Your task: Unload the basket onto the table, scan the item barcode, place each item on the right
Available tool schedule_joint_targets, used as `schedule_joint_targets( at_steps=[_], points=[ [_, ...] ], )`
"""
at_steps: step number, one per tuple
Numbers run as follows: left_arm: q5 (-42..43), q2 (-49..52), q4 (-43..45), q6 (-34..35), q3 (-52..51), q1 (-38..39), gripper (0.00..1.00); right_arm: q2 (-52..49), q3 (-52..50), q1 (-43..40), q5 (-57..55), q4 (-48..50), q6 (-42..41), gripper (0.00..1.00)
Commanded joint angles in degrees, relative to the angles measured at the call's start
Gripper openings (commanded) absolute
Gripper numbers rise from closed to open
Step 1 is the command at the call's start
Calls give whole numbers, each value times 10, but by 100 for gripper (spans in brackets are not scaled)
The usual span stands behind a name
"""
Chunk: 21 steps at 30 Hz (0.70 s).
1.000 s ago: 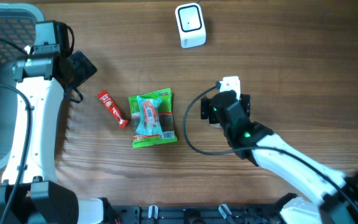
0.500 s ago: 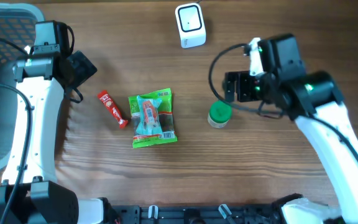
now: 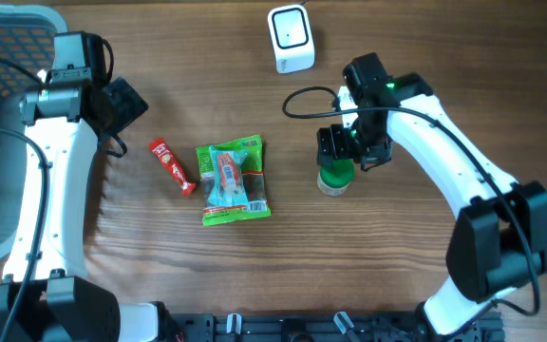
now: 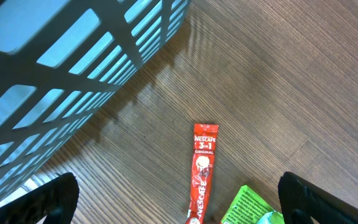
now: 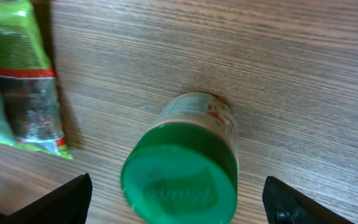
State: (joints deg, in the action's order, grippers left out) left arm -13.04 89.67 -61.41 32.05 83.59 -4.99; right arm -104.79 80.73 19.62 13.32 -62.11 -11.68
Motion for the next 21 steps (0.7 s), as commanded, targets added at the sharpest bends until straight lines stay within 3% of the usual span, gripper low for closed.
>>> schedule_joint_targets(
  at_steps=[1, 14, 17, 21],
  points=[
    [-10, -3, 1, -3, 8, -5, 100, -37, -6, 2, 7, 2, -4, 88],
    [-10, -3, 1, -3, 8, -5, 100, -68, -45, 45, -81, 22, -50, 87],
    [-10, -3, 1, -3, 8, -5, 100, -68, -63, 45, -82, 50, -50, 73],
    [-10, -3, 1, -3, 8, -5, 100, -68, -62, 45, -83, 61, -50, 70]
  ],
)
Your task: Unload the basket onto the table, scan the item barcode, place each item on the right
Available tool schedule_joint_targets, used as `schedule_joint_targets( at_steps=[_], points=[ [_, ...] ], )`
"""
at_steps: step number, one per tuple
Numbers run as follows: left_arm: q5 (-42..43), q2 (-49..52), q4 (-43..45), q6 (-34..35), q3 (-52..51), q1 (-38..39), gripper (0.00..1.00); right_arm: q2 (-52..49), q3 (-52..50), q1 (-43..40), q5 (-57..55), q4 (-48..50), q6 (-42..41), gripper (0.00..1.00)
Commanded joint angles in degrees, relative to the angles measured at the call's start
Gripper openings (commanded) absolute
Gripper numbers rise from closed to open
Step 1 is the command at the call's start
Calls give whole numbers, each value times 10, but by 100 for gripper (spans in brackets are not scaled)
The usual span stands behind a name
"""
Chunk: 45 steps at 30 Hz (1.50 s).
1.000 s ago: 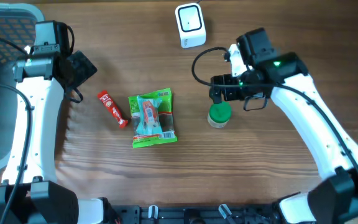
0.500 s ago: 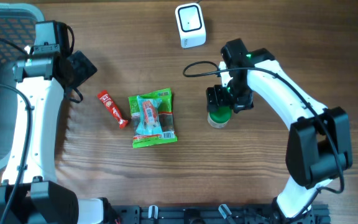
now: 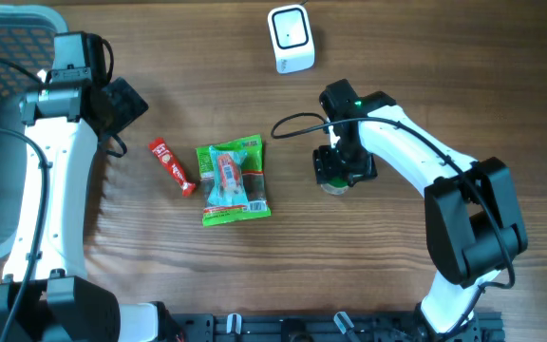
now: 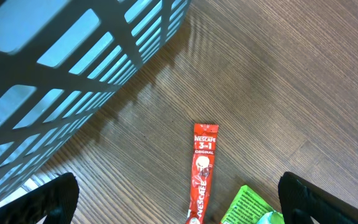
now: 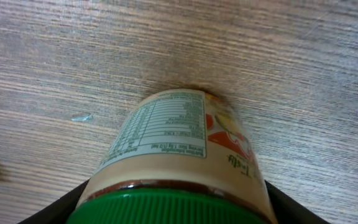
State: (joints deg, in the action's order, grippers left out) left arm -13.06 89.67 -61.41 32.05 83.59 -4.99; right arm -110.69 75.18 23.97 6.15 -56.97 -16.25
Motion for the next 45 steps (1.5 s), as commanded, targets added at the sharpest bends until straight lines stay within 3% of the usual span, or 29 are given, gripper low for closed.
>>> schedule_joint_targets(
  at_steps=[1, 5, 10, 12, 18, 25, 27, 31, 32, 36, 41, 43, 45],
  points=[
    [-9, -3, 1, -3, 8, -5, 100, -9, -7, 1, -18, 12, -4, 69],
    [-9, -3, 1, -3, 8, -5, 100, -8, -4, 1, -55, 21, -2, 71],
    [-9, -3, 1, -3, 8, -5, 100, -9, -4, 1, -55, 42, 13, 85],
    [-9, -3, 1, -3, 8, -5, 100, -9, -4, 1, -53, 51, 17, 100],
    [-9, -3, 1, -3, 8, -5, 100, -9, -4, 1, -52, 56, 62, 99],
    [-9, -3, 1, -3, 8, -5, 100, -9, -4, 1, -44, 33, 56, 91],
    [-9, -3, 1, -3, 8, -5, 100, -9, -4, 1, -43, 34, 55, 100],
    [-9, -3, 1, -3, 8, -5, 100, -9, -4, 0, -33, 34, 57, 99],
    [-9, -3, 1, -3, 8, -5, 100, -9, -4, 0, -40, 34, 57, 90],
    [-9, -3, 1, -3, 8, -5, 100, -9, -7, 0, -40, 37, 56, 78],
    [-9, -3, 1, -3, 8, -5, 100, -9, -7, 0, -40, 38, 43, 78],
    [-9, -3, 1, -3, 8, -5, 100, -9, -7, 1, -40, 38, 37, 88],
    [-9, -3, 1, -3, 8, -5, 100, -9, -7, 1, -40, 40, 37, 88]
  ],
)
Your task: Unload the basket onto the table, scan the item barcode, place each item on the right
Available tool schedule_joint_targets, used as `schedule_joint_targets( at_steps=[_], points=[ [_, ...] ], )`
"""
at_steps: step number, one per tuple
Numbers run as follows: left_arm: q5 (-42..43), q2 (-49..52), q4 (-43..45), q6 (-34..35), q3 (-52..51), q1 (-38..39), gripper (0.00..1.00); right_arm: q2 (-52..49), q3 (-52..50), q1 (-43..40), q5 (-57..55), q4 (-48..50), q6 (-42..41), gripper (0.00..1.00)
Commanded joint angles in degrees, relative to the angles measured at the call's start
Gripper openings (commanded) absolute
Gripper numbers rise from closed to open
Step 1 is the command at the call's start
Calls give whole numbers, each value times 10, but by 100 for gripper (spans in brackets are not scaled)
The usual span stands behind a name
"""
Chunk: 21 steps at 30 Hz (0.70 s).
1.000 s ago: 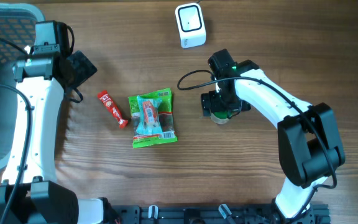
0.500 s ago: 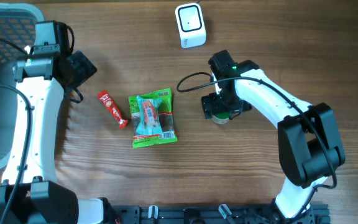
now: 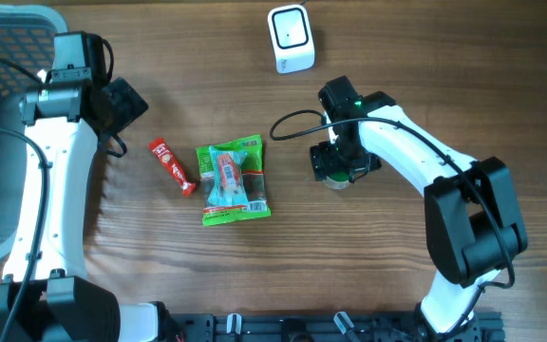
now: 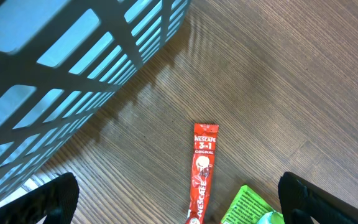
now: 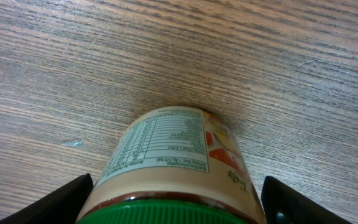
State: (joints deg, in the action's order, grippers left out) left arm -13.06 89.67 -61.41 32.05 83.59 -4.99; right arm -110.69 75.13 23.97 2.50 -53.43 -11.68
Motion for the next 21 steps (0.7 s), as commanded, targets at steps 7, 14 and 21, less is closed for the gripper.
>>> schedule_joint_targets(
  at_steps=[7, 14, 21],
  points=[
    [-9, -3, 1, -3, 8, -5, 100, -9, -7, 1, -3, 7, -20, 84],
    [-9, -3, 1, -3, 8, -5, 100, -8, -42, 1, -12, 43, -19, 84],
    [-9, -3, 1, -3, 8, -5, 100, -8, -31, 1, -12, 51, -20, 80]
  ],
)
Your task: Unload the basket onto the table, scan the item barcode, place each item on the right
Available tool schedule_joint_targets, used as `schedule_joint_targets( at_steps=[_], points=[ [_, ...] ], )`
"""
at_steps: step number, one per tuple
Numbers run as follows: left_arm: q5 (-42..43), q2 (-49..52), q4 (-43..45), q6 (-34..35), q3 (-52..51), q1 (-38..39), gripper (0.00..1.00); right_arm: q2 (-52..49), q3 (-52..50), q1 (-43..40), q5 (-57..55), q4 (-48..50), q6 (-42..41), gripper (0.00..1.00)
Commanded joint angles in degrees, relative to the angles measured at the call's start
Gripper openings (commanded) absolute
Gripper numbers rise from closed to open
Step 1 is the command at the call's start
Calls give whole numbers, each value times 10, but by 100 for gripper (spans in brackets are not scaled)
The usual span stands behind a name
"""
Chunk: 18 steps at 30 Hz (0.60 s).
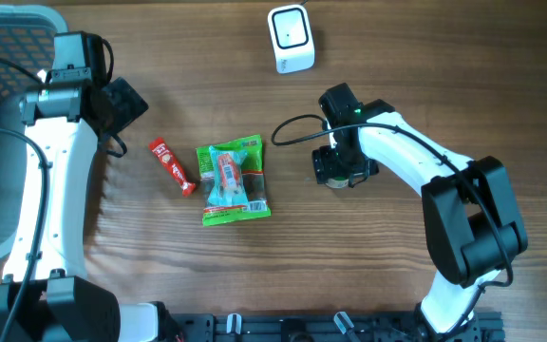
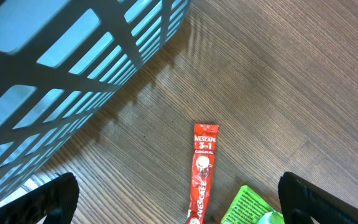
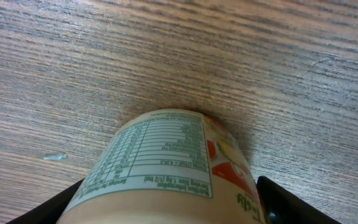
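A jar (image 3: 166, 168) with a pale nutrition label stands upright on the wooden table, right of centre. My right gripper (image 1: 340, 166) is down over it, so the overhead view hides nearly all of the jar. In the right wrist view the right gripper (image 3: 166, 208) has both black fingers (image 3: 284, 202) pressed against the jar's sides, shut on it. The white barcode scanner (image 1: 291, 38) sits at the far edge. My left gripper (image 1: 122, 103) hangs open at the left, and in its own view the left gripper (image 2: 179, 202) holds nothing.
A red Nescafe sachet (image 1: 172, 166) and a green snack packet (image 1: 235, 180) lie left of centre; the sachet (image 2: 202, 171) lies below my left gripper. A slatted plastic basket fills the far left. A black cable loops beside the right arm.
My right gripper sits lower on the jar: the green lid has left the wrist view and the label fills more of it. The left arm has not moved.
My right gripper hung open above the jar's green lid. Then it stood lower, with fingers either side of the lid. It stayed there, and now its fingers press the jar's body. The left arm, sachet and packet stayed put.
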State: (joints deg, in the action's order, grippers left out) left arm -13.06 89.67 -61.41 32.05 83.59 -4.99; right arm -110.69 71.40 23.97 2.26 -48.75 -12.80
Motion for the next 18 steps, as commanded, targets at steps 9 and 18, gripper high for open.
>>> schedule_joint_targets(
  at_steps=[9, 18],
  points=[
    [-9, -3, 1, -3, 8, -5, 100, -7, 11, 1, -9, 1, -9, 55],
    [-9, -3, 1, -3, 8, -5, 100, 104, 25, 1, 3, -10, -7, 45]
  ],
)
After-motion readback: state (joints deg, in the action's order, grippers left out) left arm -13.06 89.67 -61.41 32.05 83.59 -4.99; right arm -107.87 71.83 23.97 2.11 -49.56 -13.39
